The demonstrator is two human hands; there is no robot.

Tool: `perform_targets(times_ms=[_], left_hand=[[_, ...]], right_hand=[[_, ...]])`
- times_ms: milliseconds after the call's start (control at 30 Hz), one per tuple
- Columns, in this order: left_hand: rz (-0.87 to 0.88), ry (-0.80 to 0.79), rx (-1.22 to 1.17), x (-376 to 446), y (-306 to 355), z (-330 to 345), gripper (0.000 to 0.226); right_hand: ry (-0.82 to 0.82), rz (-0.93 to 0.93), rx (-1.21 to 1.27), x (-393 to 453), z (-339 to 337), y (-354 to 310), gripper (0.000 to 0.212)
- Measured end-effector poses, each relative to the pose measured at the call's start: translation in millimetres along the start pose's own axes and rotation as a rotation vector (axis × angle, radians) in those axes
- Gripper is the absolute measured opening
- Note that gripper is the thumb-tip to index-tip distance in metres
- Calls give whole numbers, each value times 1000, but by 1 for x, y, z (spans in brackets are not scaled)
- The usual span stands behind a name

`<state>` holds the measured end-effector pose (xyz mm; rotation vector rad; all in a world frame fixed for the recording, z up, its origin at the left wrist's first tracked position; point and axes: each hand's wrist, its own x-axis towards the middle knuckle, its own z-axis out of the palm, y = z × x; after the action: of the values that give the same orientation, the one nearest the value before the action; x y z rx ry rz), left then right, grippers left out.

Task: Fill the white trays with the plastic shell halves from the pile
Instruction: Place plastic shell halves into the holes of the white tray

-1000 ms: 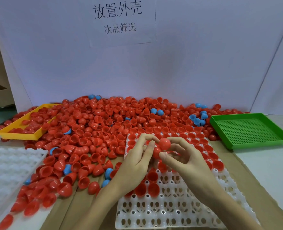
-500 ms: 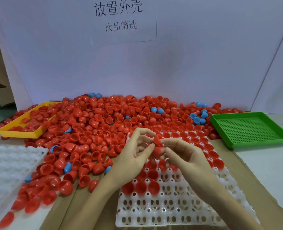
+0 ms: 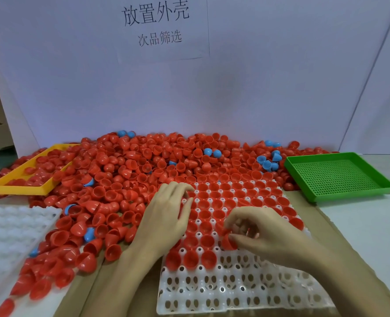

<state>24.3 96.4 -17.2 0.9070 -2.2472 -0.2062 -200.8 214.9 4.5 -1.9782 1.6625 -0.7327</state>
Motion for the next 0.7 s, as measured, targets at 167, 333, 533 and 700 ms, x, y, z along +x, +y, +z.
perform_targets(times_ms=[167, 333, 533, 700], left_hand=[[-141, 83, 157, 2, -22, -3, 21], [-280, -56, 261, 1, -50, -6, 41], [-362, -163, 251, 1, -64, 1, 47], [-365, -86, 231, 1, -64, 0, 37]], right_hand=[[-46, -23, -32, -1, 2, 2, 13], [-58, -49, -19, -3, 1, 0, 12], [-76, -55, -15, -4, 1, -1, 9], [-44, -57, -43, -2, 4, 1, 9]])
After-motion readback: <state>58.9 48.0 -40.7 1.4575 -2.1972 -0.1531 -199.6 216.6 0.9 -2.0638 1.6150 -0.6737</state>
